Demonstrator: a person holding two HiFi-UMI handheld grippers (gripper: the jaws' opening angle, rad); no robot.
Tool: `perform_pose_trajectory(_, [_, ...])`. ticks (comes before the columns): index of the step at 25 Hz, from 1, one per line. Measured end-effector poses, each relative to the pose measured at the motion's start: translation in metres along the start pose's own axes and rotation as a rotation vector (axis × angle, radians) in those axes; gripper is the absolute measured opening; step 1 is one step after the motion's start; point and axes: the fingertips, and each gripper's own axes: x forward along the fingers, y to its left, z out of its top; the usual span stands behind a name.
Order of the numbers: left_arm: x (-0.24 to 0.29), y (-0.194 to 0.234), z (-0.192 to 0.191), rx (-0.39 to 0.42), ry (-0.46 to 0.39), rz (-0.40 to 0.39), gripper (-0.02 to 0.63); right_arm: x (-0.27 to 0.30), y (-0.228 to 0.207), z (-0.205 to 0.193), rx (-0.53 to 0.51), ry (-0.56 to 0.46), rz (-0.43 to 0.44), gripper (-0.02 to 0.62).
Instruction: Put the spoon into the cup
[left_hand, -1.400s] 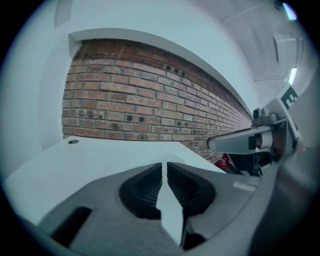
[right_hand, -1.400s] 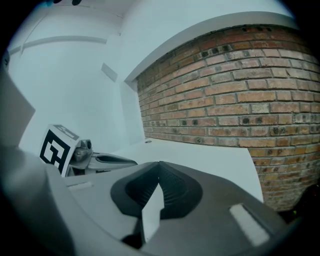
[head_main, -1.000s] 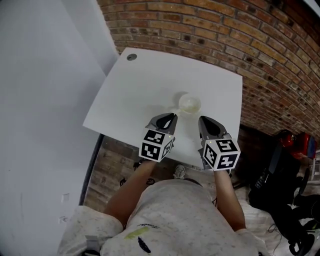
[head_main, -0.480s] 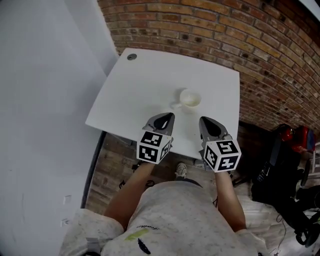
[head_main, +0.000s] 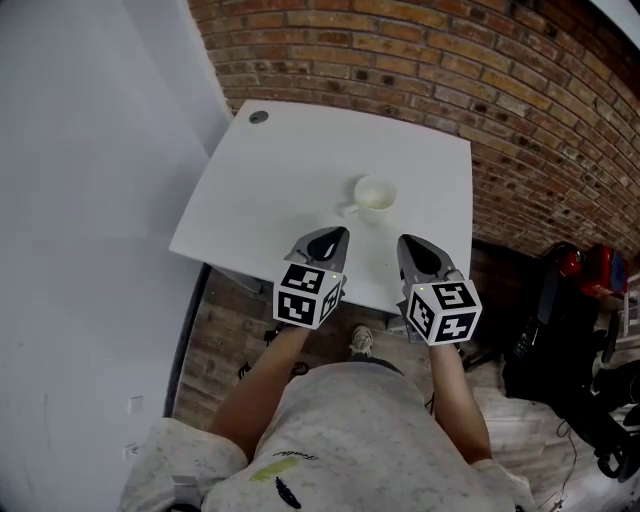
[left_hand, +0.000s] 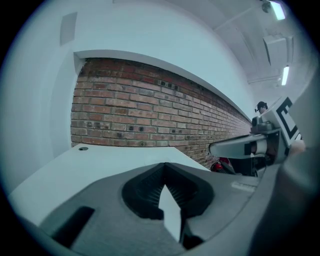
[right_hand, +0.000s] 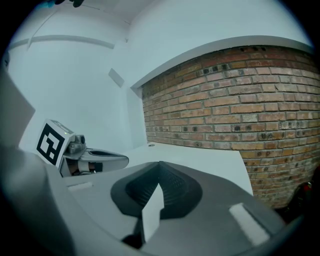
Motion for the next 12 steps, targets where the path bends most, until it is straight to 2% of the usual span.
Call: perform_pose_trajectory(12, [0.0052,-0.0074,-0.0003,0.002,0.003,-0.006,-0.002,-0.0036,-0.0058,-0.0002,0.004,-0.006,-0.001,0.009])
